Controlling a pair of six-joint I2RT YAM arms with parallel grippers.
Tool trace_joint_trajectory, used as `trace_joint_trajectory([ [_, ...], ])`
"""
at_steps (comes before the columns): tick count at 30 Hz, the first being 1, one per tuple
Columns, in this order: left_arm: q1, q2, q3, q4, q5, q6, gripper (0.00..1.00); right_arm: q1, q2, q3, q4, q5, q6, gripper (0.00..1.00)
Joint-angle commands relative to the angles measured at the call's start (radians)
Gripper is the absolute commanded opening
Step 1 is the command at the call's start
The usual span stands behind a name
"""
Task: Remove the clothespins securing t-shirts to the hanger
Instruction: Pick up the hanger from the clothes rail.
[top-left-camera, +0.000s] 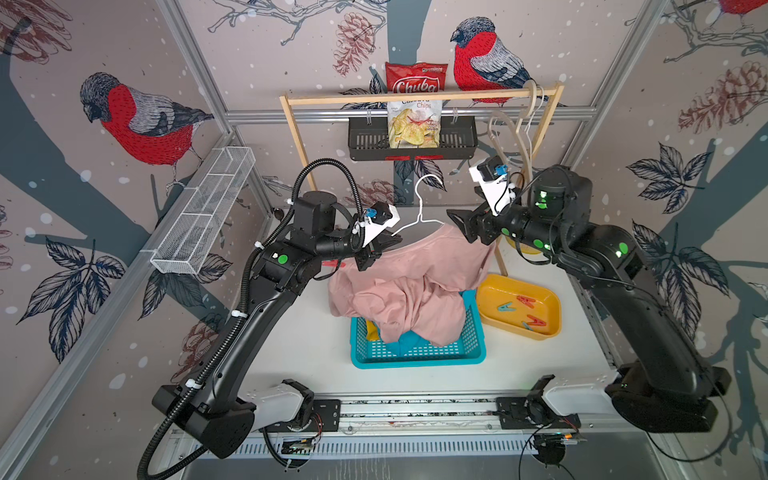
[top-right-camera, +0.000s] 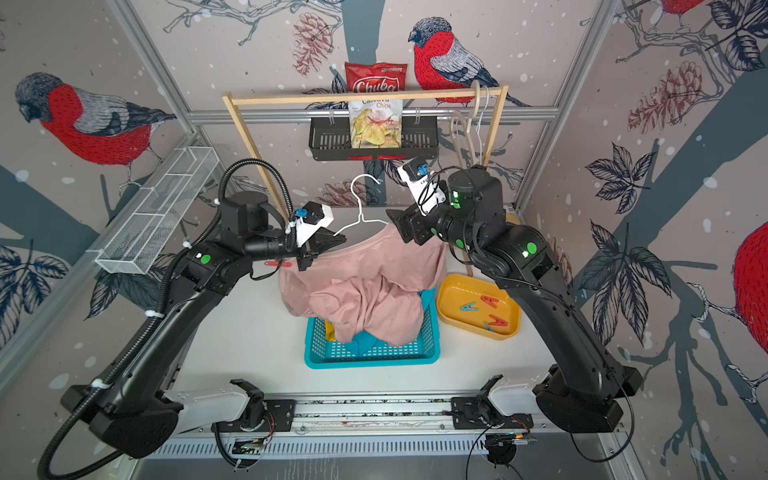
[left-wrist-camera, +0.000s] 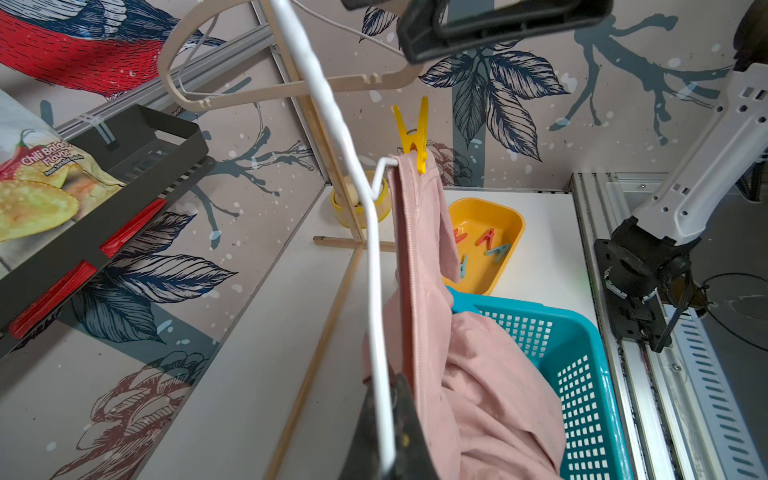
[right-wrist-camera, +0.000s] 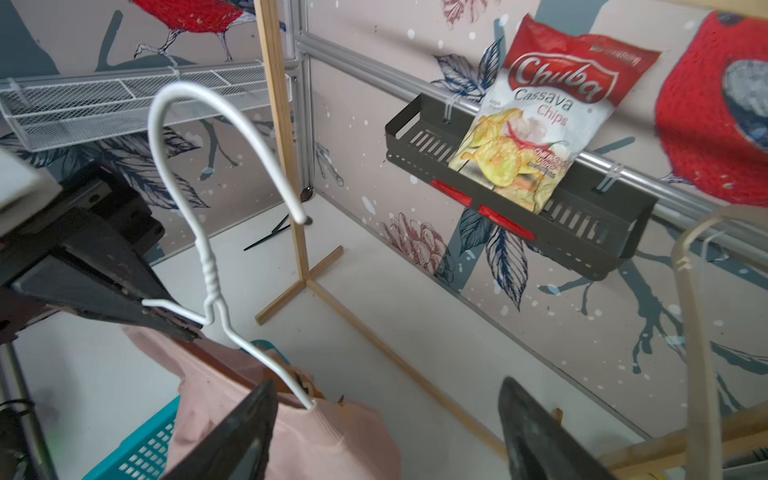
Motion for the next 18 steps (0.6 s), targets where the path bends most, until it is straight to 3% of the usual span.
trace_joint_trajectory([
  [1, -0.002, -0.009, -0.003, 0.023, 0.053, 0.005, 0.0, -0.003, 0.031, 0.001, -0.029, -0.129, -0.014, 0.86],
  [6, -0.002, 0.015, 0.019, 0.034, 0.082, -0.011, 0.0, 0.008, 0.054, -0.056, -0.022, -0.144, -0.02, 0.85],
  [11, -0.002, 0.015, 0.026, 0.031, 0.093, -0.019, 0.0, -0.003, 0.045, -0.101, 0.005, -0.134, -0.038, 0.4],
  [18, -0.002, 0.008, 0.026, 0.039, 0.104, -0.031, 0.0, -0.022, 0.0, -0.174, 0.103, -0.156, -0.071, 0.08],
])
